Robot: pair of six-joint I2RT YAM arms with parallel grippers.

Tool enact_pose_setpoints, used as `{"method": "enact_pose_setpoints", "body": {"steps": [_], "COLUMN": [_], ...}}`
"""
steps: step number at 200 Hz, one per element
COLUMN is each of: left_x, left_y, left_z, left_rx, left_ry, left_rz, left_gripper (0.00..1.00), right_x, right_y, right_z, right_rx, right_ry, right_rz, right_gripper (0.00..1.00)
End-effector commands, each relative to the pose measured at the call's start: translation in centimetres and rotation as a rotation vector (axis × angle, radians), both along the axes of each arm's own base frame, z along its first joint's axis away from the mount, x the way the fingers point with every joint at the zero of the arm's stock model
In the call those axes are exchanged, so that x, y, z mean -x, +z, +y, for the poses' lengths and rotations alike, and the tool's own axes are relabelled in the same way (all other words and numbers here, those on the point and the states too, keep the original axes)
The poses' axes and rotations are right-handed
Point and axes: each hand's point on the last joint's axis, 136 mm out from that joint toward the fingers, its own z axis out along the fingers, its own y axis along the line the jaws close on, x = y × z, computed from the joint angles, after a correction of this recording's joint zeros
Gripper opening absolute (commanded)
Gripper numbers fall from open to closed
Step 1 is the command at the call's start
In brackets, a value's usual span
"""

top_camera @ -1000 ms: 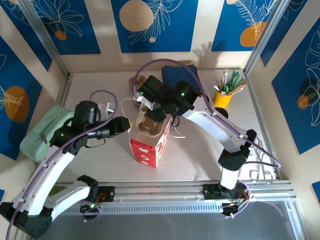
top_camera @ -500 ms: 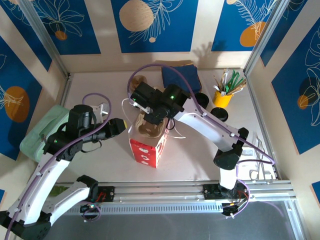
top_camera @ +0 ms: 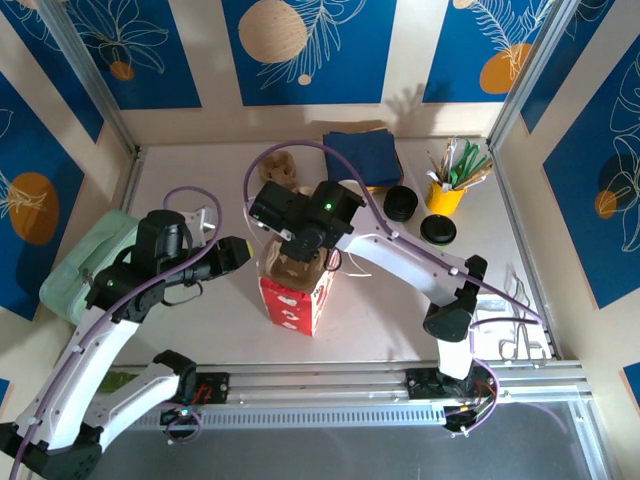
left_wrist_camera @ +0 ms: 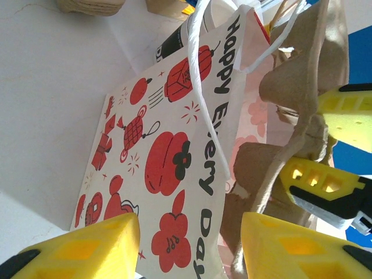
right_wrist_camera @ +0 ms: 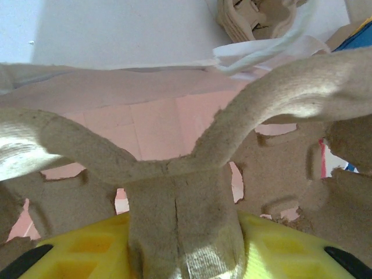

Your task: Pack the takeout coffee

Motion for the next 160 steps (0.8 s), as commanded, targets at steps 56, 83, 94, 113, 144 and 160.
{"method": "enact_pose_setpoints", "body": {"steps": [56, 83, 94, 113, 144, 160], "left_x": [0.3, 0.1, 0.1, 0.1, 0.2, 0.2], "left_y": [0.8, 0.4, 0.2, 0.1, -0.1, 0.0], "left_z": [0.6, 0.7, 0.7, 0.6, 0.7, 0.8], "left_rx": [-0.016, -0.024, -0.023, -0.019, -0.02, -0.02], "left_ry": [0.005, 0.01, 0.008, 0.009, 0.012, 0.014], "left_rz": [-0.029, -0.025, -0.021, -0.016, -0.016, -0.017], "left_gripper": [0.51, 0.52, 0.51, 0.52, 0.52, 0.52], "right_x": [2.1, 2.8, 3.1, 3.3, 3.4, 3.6], "right_y": [-0.9, -0.8, -0.9, -1.0, -1.5, -1.8], "right_z": [0.7, 1.0, 1.1, 1.1, 0.9, 1.0], "right_rx": [-0.008, -0.028, -0.033, -0.039, -0.029, -0.034], "right_ry": [0.005, 0.015, 0.02, 0.02, 0.001, -0.001], "right_rz": [0.061, 0.08, 0.093, 0.103, 0.119, 0.138], "right_gripper": [0.42, 0.42, 0.42, 0.42, 0.42, 0.42]}}
